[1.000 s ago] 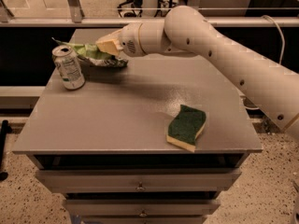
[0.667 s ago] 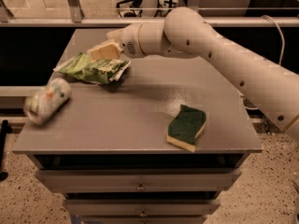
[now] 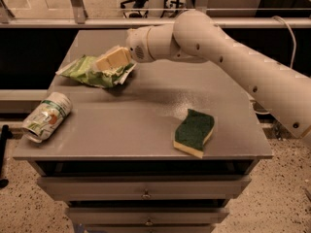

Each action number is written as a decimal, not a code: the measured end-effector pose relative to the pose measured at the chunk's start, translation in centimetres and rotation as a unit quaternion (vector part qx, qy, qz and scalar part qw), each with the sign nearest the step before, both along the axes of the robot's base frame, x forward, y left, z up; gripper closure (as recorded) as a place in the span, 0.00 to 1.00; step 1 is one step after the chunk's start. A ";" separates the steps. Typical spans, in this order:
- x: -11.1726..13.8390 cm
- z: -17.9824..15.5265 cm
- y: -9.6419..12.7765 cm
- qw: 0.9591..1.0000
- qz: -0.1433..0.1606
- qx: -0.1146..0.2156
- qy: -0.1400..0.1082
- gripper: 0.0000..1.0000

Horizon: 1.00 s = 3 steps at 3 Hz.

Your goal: Move green jalapeno chip bag near 7up can

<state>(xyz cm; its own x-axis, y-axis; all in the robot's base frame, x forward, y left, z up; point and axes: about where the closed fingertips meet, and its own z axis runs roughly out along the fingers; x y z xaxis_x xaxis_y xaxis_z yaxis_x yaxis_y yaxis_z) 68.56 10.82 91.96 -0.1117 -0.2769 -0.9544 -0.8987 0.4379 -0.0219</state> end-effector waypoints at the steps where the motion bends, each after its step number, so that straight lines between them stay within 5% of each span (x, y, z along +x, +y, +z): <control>1: 0.0 -0.4 -1.1 1.000 -0.010 -0.003 0.004 0.00; 3: -0.6 -2.1 -8.0 0.999 -0.042 -0.016 0.027 0.00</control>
Offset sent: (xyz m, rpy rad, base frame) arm -0.0031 -0.0734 -0.0185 -0.0389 0.0397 -0.0898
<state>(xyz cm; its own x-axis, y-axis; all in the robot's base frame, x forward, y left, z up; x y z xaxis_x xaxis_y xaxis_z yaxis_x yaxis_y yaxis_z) 68.01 2.86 89.87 -0.1863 -0.2939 -0.9375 -0.8592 0.5116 0.0104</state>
